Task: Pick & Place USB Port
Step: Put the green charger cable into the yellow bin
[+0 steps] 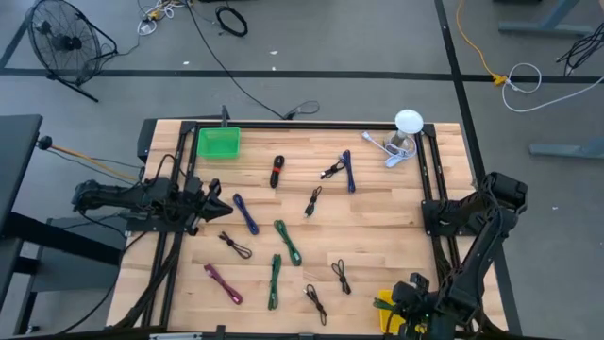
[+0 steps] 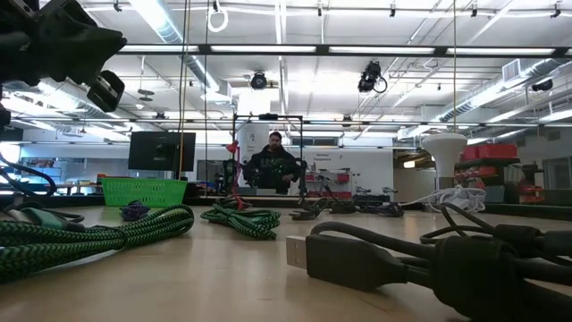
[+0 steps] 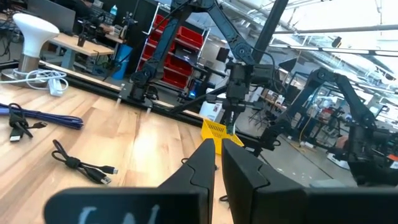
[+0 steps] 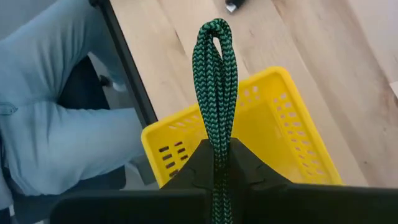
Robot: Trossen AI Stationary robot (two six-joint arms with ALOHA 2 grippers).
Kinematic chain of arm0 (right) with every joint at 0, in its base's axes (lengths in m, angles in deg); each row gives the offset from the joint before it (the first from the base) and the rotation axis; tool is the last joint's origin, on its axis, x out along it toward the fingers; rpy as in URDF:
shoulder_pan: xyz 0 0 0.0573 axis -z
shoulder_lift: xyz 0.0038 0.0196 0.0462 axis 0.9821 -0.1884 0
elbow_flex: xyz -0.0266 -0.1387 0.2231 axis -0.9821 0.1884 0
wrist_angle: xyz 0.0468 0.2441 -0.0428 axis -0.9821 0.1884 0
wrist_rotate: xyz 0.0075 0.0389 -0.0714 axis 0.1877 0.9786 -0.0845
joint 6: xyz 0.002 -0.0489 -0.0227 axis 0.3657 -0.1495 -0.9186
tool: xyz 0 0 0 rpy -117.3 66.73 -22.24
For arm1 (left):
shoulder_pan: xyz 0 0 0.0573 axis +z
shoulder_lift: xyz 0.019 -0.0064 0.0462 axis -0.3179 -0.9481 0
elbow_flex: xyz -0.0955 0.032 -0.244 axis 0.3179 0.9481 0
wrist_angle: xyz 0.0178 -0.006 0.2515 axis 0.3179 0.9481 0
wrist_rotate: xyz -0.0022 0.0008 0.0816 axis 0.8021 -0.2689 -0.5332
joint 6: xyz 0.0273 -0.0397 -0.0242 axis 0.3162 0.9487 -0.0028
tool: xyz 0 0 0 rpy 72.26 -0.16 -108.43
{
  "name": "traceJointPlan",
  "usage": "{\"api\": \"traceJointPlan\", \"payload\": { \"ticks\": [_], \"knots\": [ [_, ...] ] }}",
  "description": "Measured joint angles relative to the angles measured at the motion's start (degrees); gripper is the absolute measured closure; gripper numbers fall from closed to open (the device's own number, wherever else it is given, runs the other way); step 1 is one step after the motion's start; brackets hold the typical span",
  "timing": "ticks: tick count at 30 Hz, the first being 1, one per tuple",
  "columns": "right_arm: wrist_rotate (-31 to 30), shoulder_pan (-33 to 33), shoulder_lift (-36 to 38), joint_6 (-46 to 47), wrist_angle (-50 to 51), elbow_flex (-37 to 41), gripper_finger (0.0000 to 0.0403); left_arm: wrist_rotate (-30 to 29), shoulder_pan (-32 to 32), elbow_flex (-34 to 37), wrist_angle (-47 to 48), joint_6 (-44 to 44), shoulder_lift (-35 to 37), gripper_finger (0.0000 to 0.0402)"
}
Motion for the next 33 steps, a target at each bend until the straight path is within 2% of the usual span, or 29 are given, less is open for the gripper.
{"api": "traceJointPlan", "payload": {
  "ticks": [12,20,33],
  "knots": [
    [-4.2,-1.98,-0.04,4.83,-0.71,1.81,0.0392,-1.7,-2.81,0.01,0.42,0.19,0.0,0.0369],
    [-3.79,-2.0,-0.06,6.67,-3.58,4.96,0.0388,-3.53,-4.96,0.0,0.51,0.21,0.0,0.0369],
    [-4.13,-2.0,-0.06,8.66,-3.8,4.98,0.0305,-5.77,-7.01,-0.01,0.77,0.1,-0.02,0.0369]
  ]
}}
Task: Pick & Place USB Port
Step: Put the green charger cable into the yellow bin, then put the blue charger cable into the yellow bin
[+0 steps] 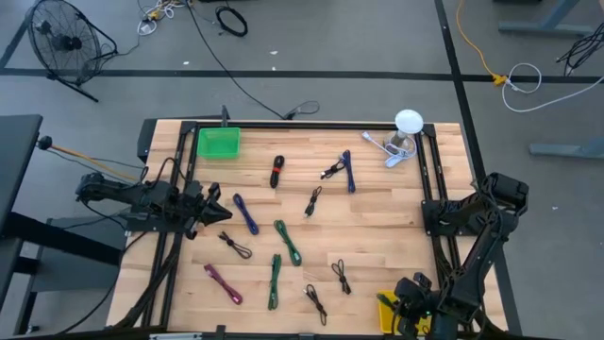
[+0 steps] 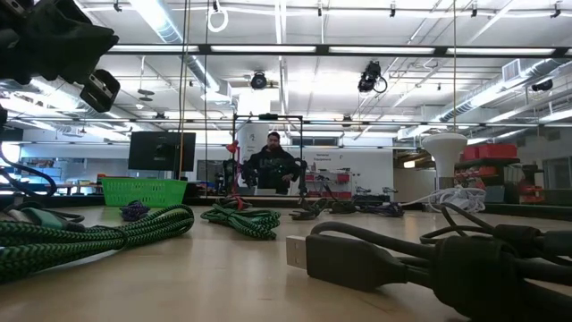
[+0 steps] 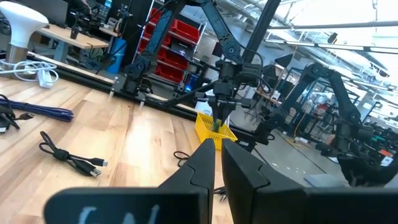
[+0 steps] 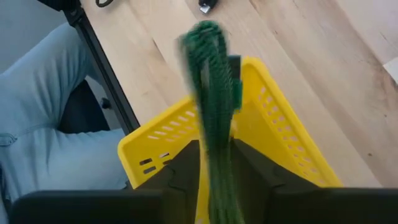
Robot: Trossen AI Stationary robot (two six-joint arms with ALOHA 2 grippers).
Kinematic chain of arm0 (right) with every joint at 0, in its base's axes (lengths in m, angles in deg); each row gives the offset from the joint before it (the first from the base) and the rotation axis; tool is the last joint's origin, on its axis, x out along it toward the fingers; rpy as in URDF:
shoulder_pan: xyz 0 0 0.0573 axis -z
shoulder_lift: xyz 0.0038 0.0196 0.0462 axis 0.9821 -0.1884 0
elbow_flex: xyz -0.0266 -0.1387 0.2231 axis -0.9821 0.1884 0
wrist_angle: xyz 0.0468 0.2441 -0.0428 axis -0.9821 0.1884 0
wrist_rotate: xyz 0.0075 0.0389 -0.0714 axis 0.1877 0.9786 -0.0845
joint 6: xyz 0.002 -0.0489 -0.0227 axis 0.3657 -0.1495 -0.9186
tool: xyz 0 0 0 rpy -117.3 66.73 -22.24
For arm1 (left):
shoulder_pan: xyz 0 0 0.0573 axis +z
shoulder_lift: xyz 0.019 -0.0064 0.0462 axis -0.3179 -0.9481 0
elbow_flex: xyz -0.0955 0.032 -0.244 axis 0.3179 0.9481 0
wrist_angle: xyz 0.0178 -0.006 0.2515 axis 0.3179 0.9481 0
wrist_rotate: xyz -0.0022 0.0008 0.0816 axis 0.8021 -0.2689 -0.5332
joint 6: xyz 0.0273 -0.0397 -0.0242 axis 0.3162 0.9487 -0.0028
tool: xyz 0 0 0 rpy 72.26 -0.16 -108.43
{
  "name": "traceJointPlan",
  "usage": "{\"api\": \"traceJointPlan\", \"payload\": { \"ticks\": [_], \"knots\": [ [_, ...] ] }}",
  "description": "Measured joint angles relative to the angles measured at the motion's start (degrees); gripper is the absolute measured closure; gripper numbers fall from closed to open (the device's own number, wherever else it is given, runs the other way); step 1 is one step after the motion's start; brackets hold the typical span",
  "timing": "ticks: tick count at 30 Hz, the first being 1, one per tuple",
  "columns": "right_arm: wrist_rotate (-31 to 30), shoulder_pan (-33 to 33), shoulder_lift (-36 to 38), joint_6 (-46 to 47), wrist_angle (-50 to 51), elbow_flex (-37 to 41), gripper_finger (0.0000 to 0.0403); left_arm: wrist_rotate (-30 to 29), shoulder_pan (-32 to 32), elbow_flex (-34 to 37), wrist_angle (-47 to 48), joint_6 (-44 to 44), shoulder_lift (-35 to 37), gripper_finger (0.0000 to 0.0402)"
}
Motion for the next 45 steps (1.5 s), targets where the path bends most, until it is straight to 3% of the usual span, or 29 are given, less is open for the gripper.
{"api": "traceJointPlan", "payload": {
  "ticks": [7,16,23,31,40,45],
  "knots": [
    [0.04,0.04,0.0,-2.45,1.46,0.02,0.0288,-0.51,0.0,0.01,0.5,0.04,0.01,0.0369],
    [1.27,0.54,2.52,-4.69,1.98,0.04,0.0308,-2.16,0.0,0.0,0.88,0.07,0.02,0.0369],
    [-5.64,4.11,5.19,-10.79,1.97,0.04,0.0324,-2.16,0.0,0.02,0.87,0.09,0.02,0.0369],
    [-6.14,14.04,5.53,-26.8,-0.12,0.04,0.0319,-4.25,0.0,0.0,0.85,0.55,0.02,0.0369],
    [-9.24,28.66,10.16,-46.03,0.91,0.04,0.0273,-4.55,-0.37,0.01,1.31,1.76,0.0,0.0369],
    [-12.24,37.18,12.53,-47.81,2.86,0.04,0.0255,-6.16,-2.13,0.01,2.16,1.75,-0.01,0.0369]
  ]
}}
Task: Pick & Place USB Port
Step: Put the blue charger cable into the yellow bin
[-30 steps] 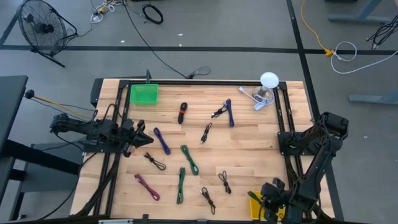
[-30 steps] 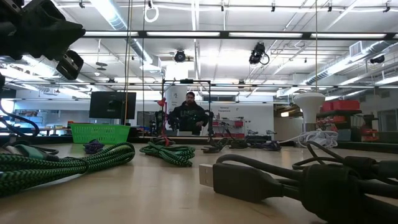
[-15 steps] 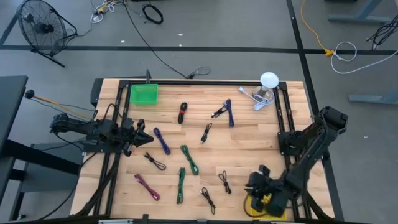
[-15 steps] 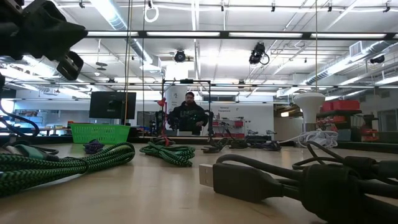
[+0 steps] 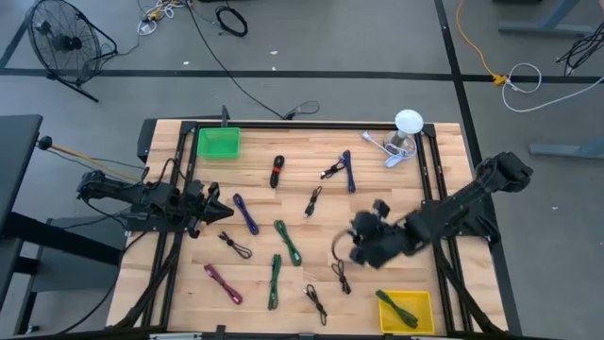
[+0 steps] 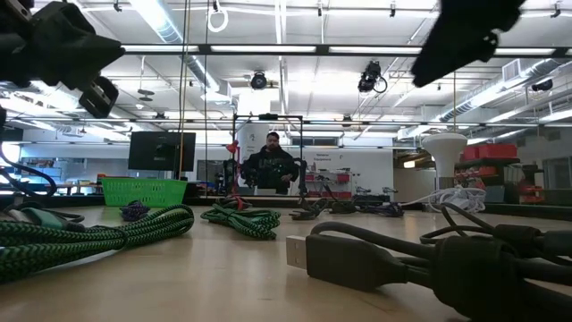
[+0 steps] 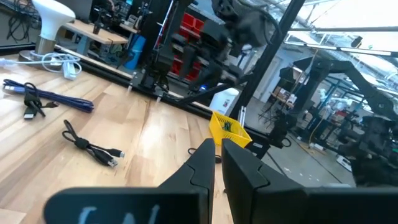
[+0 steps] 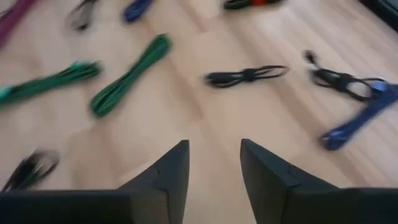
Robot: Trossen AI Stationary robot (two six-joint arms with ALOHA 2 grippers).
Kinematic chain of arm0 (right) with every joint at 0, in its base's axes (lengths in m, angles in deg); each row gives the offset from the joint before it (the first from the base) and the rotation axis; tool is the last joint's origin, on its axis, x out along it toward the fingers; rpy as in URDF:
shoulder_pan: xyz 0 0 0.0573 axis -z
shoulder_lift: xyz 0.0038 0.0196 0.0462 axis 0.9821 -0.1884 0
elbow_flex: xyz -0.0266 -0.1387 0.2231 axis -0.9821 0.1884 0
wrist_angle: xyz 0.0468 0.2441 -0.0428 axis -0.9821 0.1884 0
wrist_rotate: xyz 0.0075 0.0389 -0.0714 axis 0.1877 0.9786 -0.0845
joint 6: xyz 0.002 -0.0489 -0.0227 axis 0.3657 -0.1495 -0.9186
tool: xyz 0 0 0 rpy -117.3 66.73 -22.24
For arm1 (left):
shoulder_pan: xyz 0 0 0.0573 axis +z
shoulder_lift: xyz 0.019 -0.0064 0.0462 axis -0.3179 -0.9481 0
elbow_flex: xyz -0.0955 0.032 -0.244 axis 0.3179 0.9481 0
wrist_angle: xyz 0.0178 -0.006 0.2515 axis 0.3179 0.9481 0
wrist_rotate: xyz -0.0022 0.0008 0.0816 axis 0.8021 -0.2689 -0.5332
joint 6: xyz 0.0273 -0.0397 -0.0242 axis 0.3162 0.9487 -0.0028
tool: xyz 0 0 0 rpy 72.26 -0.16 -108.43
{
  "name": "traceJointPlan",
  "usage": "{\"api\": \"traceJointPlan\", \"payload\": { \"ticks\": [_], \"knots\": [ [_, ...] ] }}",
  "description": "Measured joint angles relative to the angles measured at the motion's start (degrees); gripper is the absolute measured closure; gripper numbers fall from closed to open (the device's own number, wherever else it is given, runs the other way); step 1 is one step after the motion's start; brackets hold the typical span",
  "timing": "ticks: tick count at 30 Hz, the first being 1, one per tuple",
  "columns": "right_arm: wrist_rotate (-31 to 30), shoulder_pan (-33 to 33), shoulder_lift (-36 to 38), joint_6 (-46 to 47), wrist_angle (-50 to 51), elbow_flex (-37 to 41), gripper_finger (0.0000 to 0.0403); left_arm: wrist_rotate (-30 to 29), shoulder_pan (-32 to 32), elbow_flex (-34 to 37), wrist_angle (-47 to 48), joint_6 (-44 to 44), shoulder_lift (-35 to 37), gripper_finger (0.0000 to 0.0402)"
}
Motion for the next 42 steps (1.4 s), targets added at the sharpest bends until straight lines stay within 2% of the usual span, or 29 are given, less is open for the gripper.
{"api": "traceJointPlan", "payload": {
  "ticks": [7,10,17,29,42],
  "knots": [
    [4.58,14.09,0.5,-2.79,1.78,0.0,0.0233,-3.64,-2.36,0.01,0.34,-1.01,-0.02,0.0369],
    [4.8,19.96,0.5,-3.24,2.73,0.0,0.0222,-3.98,-2.93,0.01,0.34,-1.01,-0.02,0.0369],
    [8.12,29.92,-0.05,-4.97,3.25,0.0,0.0204,-4.38,-3.34,-0.01,0.29,-1.3,-0.02,0.0369],
    [11.92,37.2,-9.59,-8.94,1.13,0.0,0.0173,-4.38,-3.32,0.0,0.29,-1.36,-0.02,0.0369],
    [15.25,42.54,-17.4,-7.48,0.7,0.0,0.0149,-4.36,-3.32,-0.01,0.29,-1.76,-0.02,0.0369]
  ]
}}
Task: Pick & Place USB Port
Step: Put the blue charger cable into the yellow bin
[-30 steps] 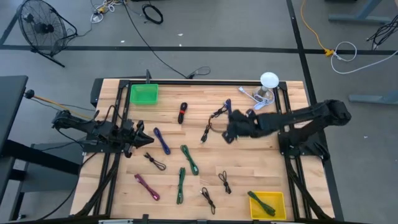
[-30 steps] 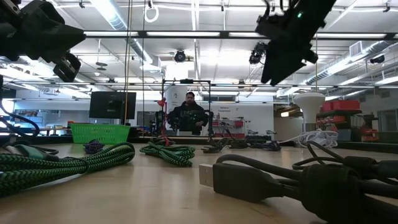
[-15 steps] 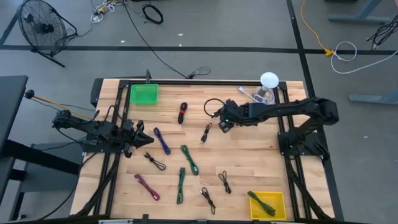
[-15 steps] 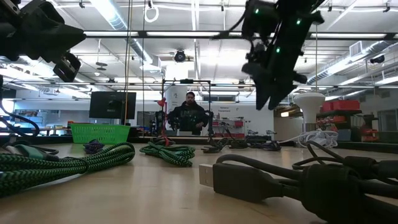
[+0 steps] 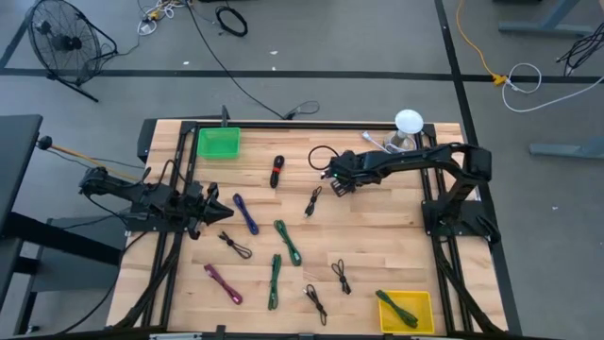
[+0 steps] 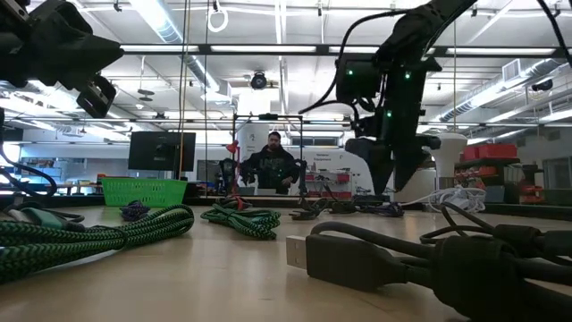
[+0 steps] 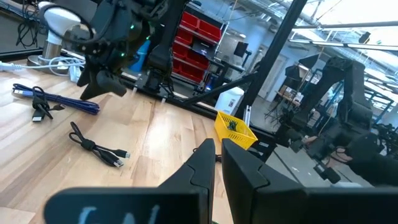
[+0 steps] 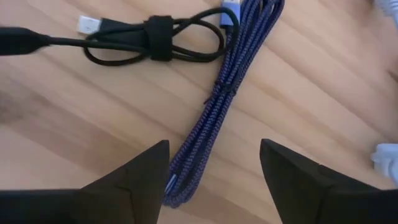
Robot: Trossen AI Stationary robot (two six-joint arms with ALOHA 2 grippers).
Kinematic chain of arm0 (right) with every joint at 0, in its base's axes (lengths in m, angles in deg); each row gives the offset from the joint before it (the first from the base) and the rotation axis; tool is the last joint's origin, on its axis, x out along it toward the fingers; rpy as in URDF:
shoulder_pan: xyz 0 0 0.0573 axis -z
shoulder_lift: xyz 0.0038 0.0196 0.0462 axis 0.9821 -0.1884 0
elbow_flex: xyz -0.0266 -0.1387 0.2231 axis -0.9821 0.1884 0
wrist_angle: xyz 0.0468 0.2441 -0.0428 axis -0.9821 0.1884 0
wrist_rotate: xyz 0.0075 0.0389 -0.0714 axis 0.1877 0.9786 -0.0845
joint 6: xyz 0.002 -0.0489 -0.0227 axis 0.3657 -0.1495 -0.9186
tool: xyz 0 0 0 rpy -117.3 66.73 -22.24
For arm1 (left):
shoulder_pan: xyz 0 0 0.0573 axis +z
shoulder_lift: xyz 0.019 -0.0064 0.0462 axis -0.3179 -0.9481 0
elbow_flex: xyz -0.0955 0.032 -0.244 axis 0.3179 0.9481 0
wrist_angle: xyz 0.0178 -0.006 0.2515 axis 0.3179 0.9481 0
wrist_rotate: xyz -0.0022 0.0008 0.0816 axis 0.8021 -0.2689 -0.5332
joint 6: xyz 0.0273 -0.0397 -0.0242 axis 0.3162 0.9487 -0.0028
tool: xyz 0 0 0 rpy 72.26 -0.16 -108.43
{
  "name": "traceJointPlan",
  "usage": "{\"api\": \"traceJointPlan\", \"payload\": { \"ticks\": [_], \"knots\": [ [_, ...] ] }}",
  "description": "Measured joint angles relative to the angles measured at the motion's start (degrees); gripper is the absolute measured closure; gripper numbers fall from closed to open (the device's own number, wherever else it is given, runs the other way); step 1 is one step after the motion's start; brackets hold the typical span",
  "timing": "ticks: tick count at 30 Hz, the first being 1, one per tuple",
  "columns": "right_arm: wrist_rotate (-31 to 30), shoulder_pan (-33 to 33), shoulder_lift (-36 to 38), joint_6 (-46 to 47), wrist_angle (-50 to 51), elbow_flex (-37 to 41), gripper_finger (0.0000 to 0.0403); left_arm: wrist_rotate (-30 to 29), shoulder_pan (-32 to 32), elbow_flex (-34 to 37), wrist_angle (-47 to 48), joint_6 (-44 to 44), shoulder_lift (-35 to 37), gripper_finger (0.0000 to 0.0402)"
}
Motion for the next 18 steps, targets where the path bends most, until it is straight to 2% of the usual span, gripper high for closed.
{"api": "traceJointPlan", "payload": {
  "ticks": [8,18],
  "knots": [
    [0.02,0.27,-4.29,-1.23,-4.86,0.0,0.0151,-0.01,0.0,0.02,0.0,-0.1,0.0,0.0369],
    [0.08,1.23,-5.64,-0.16,-3.11,0.0,0.0155,0.01,0.0,0.02,0.02,-0.08,0.0,0.0369]
  ]
}}
